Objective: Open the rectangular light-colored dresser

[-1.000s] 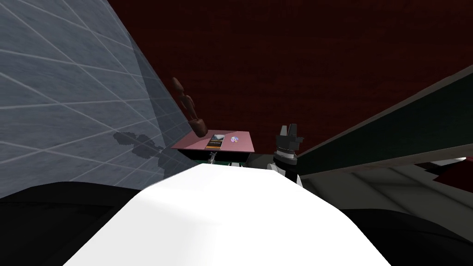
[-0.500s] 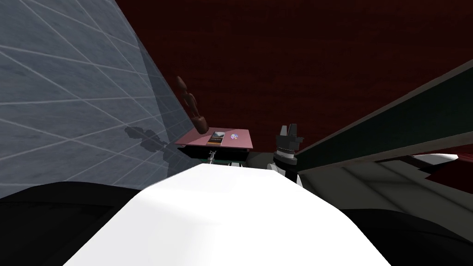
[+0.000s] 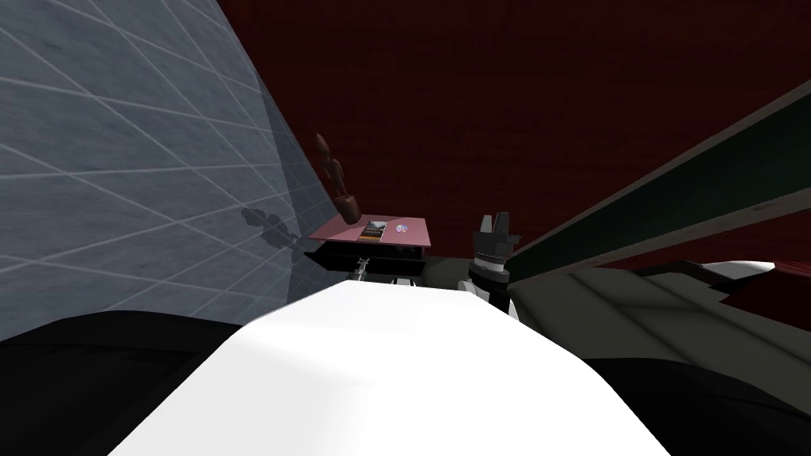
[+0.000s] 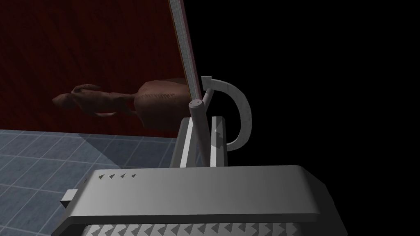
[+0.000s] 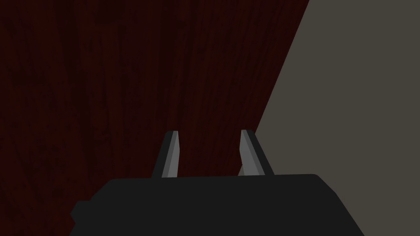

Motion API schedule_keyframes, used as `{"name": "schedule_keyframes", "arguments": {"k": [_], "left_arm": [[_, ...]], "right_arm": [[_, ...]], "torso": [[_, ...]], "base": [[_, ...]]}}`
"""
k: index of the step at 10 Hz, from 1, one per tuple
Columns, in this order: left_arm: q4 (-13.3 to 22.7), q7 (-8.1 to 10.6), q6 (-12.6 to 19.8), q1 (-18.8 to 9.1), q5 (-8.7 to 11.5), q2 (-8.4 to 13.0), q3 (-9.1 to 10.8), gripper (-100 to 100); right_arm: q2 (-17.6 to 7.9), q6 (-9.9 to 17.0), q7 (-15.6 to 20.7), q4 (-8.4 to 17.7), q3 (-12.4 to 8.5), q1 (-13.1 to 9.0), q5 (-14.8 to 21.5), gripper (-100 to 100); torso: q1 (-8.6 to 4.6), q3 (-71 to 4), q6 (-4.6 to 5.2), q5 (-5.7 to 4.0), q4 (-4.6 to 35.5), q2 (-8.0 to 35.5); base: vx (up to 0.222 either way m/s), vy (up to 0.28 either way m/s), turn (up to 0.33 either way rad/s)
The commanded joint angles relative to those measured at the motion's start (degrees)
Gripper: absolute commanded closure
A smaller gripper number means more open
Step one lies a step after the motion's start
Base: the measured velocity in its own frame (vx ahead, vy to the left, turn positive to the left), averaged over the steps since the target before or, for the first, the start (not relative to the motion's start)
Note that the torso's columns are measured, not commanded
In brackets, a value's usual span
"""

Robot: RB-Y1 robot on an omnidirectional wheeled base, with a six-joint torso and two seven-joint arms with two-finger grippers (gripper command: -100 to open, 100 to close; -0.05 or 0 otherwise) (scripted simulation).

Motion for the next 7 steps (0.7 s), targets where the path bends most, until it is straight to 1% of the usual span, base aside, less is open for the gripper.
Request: {"name": "schedule_keyframes", "arguments": {"k": [1,2,3,4,7], "left_arm": [[-0.59,0.66,0.00,1.58,-0.32,0.43,-0.34,100],[-1.51,1.23,1.22,0.58,-0.01,1.16,-0.03,-100],[-2.90,1.95,2.97,0.16,0.17,1.93,0.16,-100],[-2.90,1.95,3.00,0.16,0.17,1.93,0.16,-100],[-7.06,4.10,8.31,-1.07,0.71,4.26,0.72,-100]], "right_arm": [[0.00,0.00,0.00,0.00,0.00,-0.01,0.00,0],[0.00,0.00,0.00,0.00,0.00,0.00,0.00,0],[0.00,0.00,0.00,0.00,0.00,0.01,0.00,0],[0.00,0.00,0.00,0.00,0.00,0.01,0.00,0],[0.00,-0.01,0.00,-0.01,0.00,0.02,0.00,0]], "torso": [[0.09,0.01,-0.01,0.02,0.00,-0.01],[0.11,-0.10,0.00,0.00,-0.01,-0.21],[0.01,-0.32,0.02,-0.09,-0.01,-0.53],[0.11,-0.45,0.08,-0.05,-0.08,-0.83],[-0.03,-0.11,0.00,-0.14,0.13,-0.11]], "base": [[-0.191,-0.016,0.015],[-0.111,-0.039,0.008],[-0.068,-0.051,0.014],[-0.028,-0.037,-0.011],[-0.040,-0.048,0.003]]}}
